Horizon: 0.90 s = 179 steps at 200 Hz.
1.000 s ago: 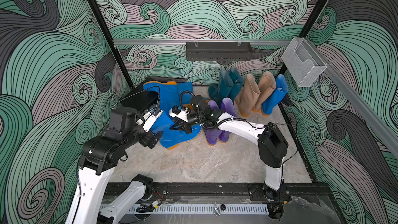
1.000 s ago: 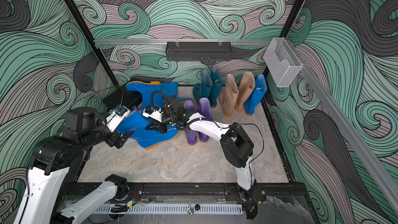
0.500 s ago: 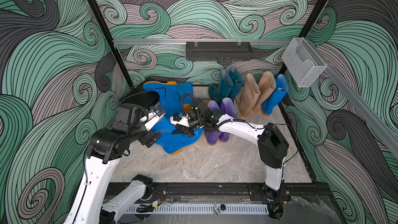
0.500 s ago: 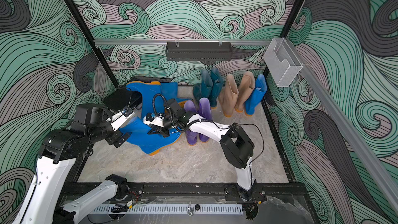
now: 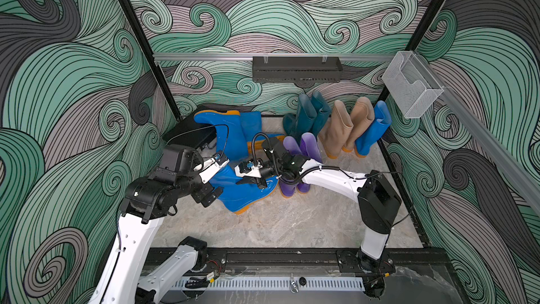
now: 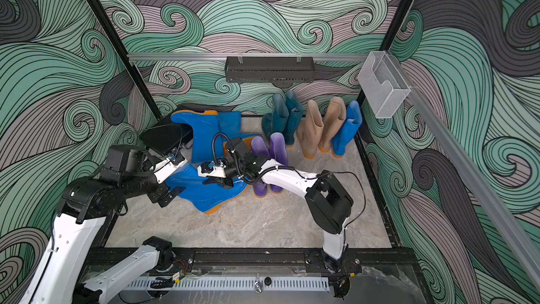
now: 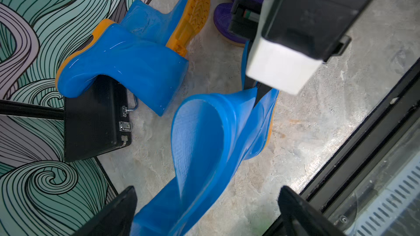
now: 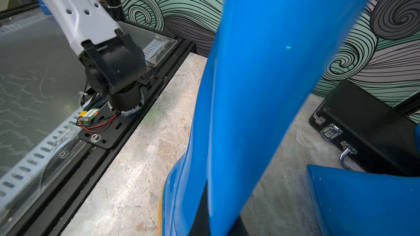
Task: Match and arrange rain boots in pairs
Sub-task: Place the rain boot at the center of the board.
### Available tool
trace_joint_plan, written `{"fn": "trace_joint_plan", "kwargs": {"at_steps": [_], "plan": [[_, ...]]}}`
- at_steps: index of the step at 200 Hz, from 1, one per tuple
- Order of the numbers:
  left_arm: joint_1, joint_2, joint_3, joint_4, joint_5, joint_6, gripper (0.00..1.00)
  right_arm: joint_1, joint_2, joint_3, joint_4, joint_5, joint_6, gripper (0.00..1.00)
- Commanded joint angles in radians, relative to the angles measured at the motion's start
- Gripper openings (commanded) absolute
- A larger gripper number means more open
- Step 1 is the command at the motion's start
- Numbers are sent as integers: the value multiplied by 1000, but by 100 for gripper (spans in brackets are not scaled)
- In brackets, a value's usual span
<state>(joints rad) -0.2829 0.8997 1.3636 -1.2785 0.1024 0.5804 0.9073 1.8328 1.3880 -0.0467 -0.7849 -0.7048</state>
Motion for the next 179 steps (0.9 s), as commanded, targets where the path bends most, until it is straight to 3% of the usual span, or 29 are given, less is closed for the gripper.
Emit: {"fn": "trace_joint_plan", "kwargs": {"at_steps": [1, 34, 78, 104, 137, 144, 168, 179], "plan": [[7, 5, -9, 21, -4, -10, 99, 13, -69, -11, 69, -25, -97, 0], [9, 5, -11, 54, -26, -19, 99, 21, -85, -30, 72, -1, -137, 0], [9, 12, -62, 31, 66, -66, 92, 21, -81, -28, 123, 9, -93, 0], [9, 19, -58, 30, 140, -128, 61, 19, -68, -24, 157, 13, -47, 0], [10, 21, -58, 29, 171, -206, 9, 19, -50, -21, 251, 31, 46, 0], [9, 20, -58, 34, 171, -228, 0, 18, -41, -6, 247, 36, 66, 5], [10, 29, -36, 53, 122, -363, 0, 16, -39, 12, 252, 94, 157, 42], [9, 48, -1, 39, 108, -414, 0, 15, -56, 2, 263, 126, 192, 53]]}}
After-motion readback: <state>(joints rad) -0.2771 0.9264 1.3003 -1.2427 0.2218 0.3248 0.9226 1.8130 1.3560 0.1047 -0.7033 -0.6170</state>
